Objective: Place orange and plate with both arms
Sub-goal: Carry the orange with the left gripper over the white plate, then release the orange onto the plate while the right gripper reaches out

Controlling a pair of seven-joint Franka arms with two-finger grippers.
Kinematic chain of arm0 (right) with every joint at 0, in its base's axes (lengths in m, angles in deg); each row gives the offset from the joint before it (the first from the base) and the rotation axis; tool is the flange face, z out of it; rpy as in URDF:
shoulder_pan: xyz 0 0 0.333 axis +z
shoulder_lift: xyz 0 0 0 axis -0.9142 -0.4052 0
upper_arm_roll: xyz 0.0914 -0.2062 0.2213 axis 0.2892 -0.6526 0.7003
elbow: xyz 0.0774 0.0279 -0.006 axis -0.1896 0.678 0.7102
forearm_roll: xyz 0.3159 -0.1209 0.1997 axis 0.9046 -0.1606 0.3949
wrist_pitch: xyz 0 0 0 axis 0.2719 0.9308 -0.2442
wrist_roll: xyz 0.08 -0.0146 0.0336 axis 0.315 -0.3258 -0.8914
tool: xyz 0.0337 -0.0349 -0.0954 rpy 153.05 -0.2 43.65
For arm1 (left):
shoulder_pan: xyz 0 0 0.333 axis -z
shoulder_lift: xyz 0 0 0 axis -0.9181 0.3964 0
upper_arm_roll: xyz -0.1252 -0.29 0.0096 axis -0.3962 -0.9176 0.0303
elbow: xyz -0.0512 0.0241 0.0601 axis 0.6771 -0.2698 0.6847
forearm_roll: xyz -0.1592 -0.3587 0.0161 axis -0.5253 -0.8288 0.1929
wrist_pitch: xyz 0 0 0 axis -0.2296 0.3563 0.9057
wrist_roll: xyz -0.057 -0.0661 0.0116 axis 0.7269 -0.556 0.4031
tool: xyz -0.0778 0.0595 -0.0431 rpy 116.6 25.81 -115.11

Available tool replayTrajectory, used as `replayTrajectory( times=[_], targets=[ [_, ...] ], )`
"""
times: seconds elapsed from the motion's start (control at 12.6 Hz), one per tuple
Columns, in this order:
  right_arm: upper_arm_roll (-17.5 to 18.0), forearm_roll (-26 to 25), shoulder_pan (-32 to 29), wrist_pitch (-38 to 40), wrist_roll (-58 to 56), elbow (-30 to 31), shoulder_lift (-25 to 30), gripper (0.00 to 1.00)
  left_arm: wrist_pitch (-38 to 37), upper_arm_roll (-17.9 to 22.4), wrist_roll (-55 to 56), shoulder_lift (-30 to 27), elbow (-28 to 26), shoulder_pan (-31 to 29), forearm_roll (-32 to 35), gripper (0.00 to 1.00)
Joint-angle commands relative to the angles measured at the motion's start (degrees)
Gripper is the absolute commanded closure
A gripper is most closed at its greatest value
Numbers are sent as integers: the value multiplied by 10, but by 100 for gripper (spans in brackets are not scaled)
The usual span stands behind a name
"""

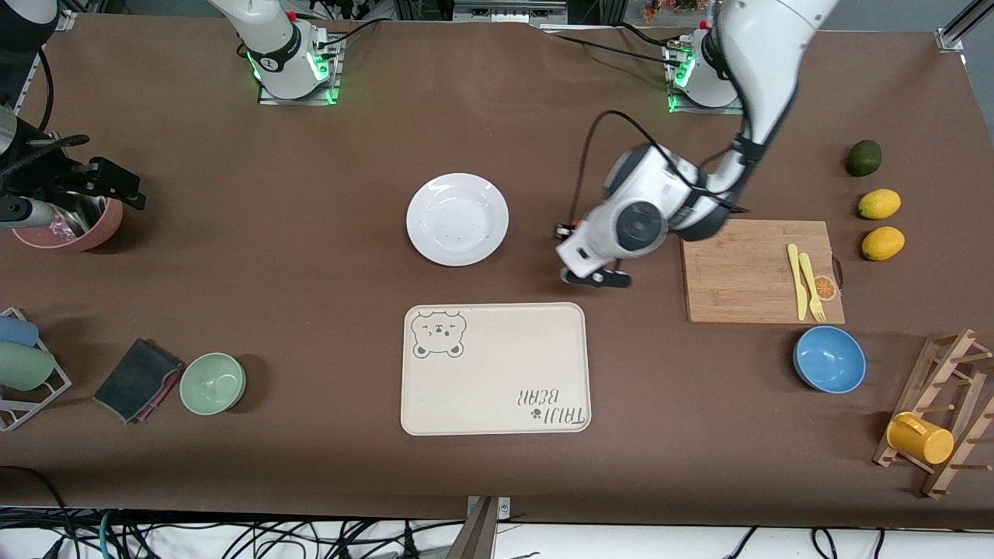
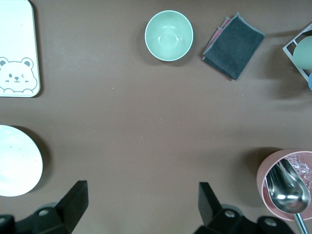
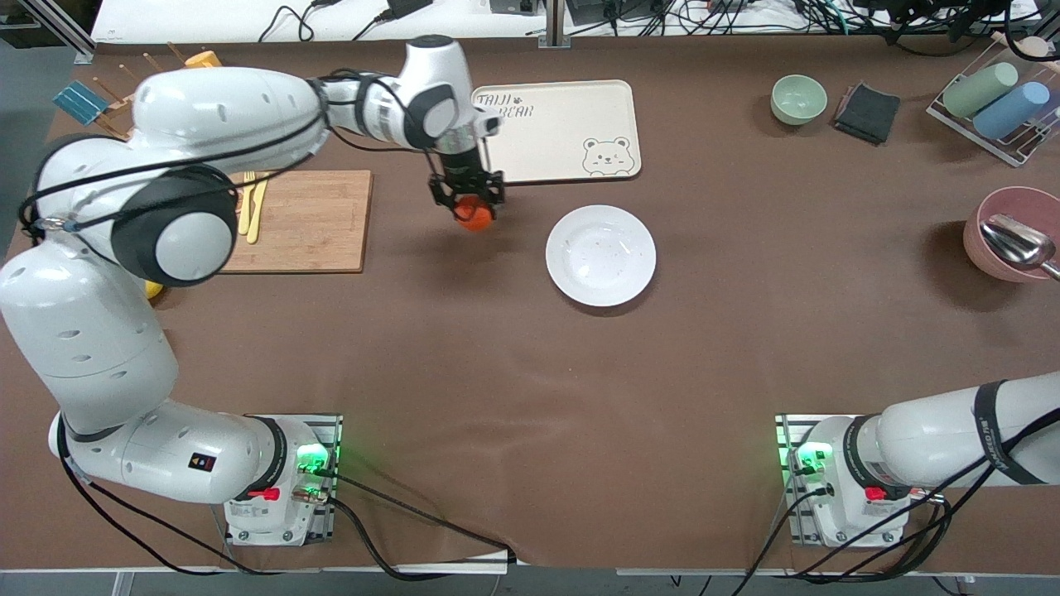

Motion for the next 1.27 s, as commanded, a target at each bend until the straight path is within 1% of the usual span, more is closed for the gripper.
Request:
replayTrajectory(
  times=[0.0, 0.08, 0.16, 0.4, 0.56, 0.64, 0.79, 1.03, 1.11, 1.19],
  targets=[
    [0, 8, -1, 5, 3, 0, 3, 0, 21, 10, 84, 32, 44, 62, -27, 94],
    [0, 8, -1, 5, 2, 0, 3, 0, 29, 10, 112, 43, 55, 85, -28, 94],
    [0, 8, -1, 5, 2, 1, 3, 0, 31, 9, 143, 59, 71, 93, -27, 94],
    [0, 8, -1, 5, 1, 1, 3, 0, 31, 13, 243, 116, 148, 170, -24, 94],
    [-1, 8, -2, 5, 1, 1, 4, 0, 31, 13, 273, 142, 185, 182, -27, 94],
    [-1, 8, -2, 5, 0, 2, 3, 0, 33, 14, 276, 148, 189, 194, -25, 94],
    [-1, 9, -2, 5, 2, 2, 4, 0, 73, 14, 296, 163, 189, 198, -28, 94],
    [-1, 9, -2, 5, 1, 4, 4, 0, 97, 14, 297, 177, 189, 209, -26, 90],
    [-1, 9, -2, 5, 0, 4, 4, 0, 97, 14, 297, 179, 189, 209, -25, 86],
    [-1, 9, -2, 5, 2, 3, 4, 0, 97, 15, 297, 179, 189, 207, -26, 76]
  ],
)
